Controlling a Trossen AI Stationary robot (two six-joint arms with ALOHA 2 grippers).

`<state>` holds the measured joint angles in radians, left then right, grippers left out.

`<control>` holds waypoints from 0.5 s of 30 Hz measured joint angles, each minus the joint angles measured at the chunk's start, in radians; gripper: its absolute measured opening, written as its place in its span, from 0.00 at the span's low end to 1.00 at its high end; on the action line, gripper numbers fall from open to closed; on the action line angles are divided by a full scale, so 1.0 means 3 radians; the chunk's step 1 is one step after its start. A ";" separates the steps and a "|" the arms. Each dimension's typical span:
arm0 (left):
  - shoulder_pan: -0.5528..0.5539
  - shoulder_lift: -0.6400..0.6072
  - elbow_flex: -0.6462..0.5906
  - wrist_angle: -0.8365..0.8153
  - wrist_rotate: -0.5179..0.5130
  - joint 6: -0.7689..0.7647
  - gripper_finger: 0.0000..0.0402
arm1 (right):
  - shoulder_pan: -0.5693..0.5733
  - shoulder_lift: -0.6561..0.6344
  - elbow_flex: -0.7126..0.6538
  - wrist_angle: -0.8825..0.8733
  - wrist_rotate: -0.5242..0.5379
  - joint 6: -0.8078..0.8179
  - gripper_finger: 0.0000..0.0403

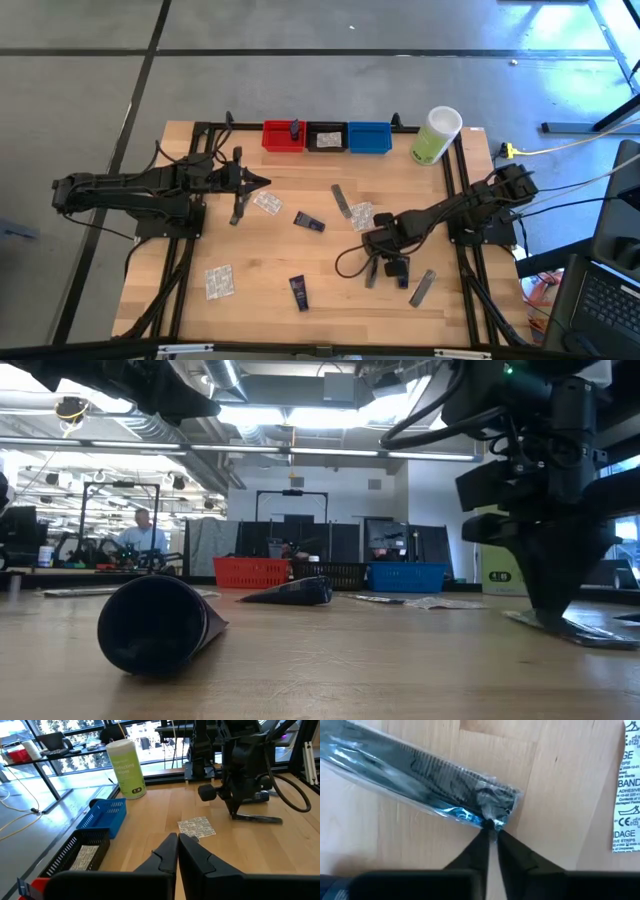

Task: Pick & Place Travel size toiletries
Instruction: Put the black comb into the blue bin

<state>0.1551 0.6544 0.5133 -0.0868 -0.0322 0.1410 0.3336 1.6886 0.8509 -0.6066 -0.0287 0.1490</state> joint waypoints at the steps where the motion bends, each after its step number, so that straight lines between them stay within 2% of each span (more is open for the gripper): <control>1: 0.0000 0.0000 0.0000 0.0000 0.0000 0.0000 0.02 | 0.0000 0.0000 0.0000 0.0002 -0.0014 0.0000 0.04; 3: 0.0000 0.0000 0.0000 0.0000 0.0000 0.0000 0.02 | 0.0000 0.0000 0.0000 0.0003 -0.0060 -0.0003 0.01; 15: 0.0000 0.0000 0.0000 0.0001 -0.0001 0.0000 0.02 | 0.0004 -0.0116 -0.0023 -0.0043 -0.0185 0.0062 0.00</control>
<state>0.1550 0.6544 0.5133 -0.0864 -0.0326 0.1410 0.3348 1.6537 0.8438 -0.6195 -0.0841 0.1675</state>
